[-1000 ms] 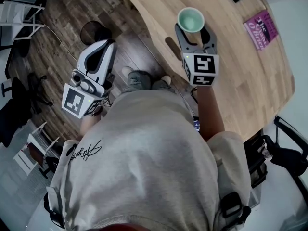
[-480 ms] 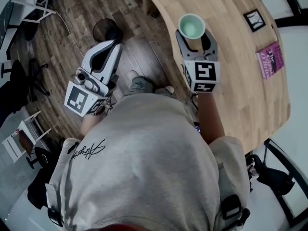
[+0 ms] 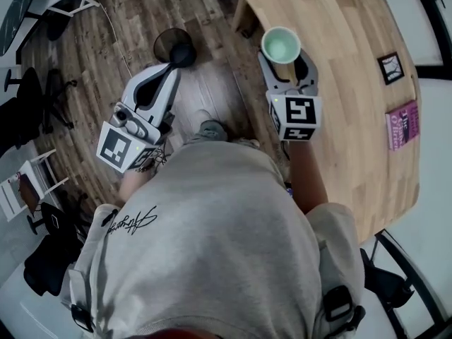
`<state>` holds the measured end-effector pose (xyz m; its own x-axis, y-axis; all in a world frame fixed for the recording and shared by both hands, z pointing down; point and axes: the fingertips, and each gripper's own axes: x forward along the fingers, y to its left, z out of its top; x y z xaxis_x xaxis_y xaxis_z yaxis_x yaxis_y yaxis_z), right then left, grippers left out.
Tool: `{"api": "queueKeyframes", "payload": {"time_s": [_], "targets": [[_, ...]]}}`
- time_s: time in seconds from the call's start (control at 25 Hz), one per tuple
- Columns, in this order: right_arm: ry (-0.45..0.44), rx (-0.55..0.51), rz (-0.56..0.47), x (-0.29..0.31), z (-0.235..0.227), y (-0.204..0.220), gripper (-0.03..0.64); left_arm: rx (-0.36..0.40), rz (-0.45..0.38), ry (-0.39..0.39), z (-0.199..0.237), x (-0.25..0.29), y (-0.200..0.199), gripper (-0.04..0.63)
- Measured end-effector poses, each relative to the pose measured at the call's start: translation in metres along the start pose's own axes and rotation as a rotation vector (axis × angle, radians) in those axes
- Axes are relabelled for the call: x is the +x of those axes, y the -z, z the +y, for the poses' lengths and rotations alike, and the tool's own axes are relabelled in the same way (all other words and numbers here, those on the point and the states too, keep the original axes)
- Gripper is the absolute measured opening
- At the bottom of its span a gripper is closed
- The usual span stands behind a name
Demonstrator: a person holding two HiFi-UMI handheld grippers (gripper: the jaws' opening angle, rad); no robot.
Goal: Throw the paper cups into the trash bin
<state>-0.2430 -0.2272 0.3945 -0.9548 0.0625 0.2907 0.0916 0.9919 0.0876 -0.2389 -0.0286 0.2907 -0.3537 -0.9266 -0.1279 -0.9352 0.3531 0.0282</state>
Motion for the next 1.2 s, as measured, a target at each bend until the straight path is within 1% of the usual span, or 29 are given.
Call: {"api": "queueKeyframes", "payload": {"time_s": [0.28, 0.76, 1.0, 1.2], "targets": [[-0.075, -0.057, -0.022, 0.046, 0.041, -0.022, 0.272, 0.012, 0.0, -0.077, 0.045, -0.024, -0.004, 0.003], [-0.184, -0.085, -0.045, 0.108, 0.106, -0.052, 0.272, 0.029, 0.005, -0.177, 0.108, -0.071, -0.007, 0.003], [-0.239, -0.096, -0.054, 0.13, 0.141, -0.061, 0.272, 0.039, 0.004, -0.224, 0.13, -0.096, -0.007, 0.003], [-0.284, -0.105, -0.064, 0.143, 0.17, -0.069, 0.272, 0.05, 0.021, -0.263, 0.145, -0.116, -0.006, 0.003]]}}
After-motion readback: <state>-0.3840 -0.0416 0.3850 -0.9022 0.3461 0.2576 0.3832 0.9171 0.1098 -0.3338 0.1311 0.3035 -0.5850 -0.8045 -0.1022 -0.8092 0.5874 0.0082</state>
